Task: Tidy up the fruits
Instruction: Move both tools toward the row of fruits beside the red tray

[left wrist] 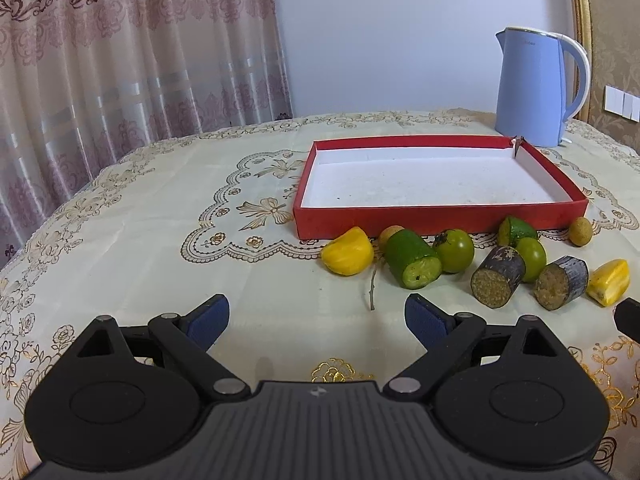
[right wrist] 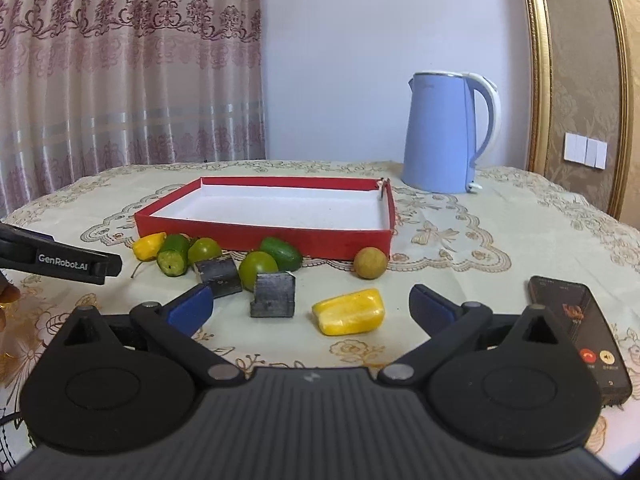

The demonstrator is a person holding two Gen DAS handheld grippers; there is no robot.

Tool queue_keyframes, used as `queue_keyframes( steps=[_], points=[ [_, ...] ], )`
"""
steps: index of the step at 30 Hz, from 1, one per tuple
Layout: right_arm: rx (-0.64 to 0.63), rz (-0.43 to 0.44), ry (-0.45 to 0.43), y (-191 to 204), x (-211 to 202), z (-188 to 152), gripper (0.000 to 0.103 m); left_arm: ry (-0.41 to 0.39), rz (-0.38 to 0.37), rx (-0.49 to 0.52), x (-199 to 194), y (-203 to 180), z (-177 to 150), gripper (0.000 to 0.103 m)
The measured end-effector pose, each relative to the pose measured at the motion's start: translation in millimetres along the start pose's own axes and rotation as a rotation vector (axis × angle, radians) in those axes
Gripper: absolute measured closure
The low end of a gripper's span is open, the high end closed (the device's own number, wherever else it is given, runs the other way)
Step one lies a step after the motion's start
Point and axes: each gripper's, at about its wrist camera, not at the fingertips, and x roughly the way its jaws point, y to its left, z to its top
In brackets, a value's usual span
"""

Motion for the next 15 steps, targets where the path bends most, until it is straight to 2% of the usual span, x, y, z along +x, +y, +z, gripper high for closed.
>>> queue_keyframes(
  steps=[15],
  points=[
    [-0.017,-0.012,-0.004,3.1,0.8,-0.4,0.0,0.027,0.021,-0.014,6.3,3.8,0.3,0.008]
  ],
)
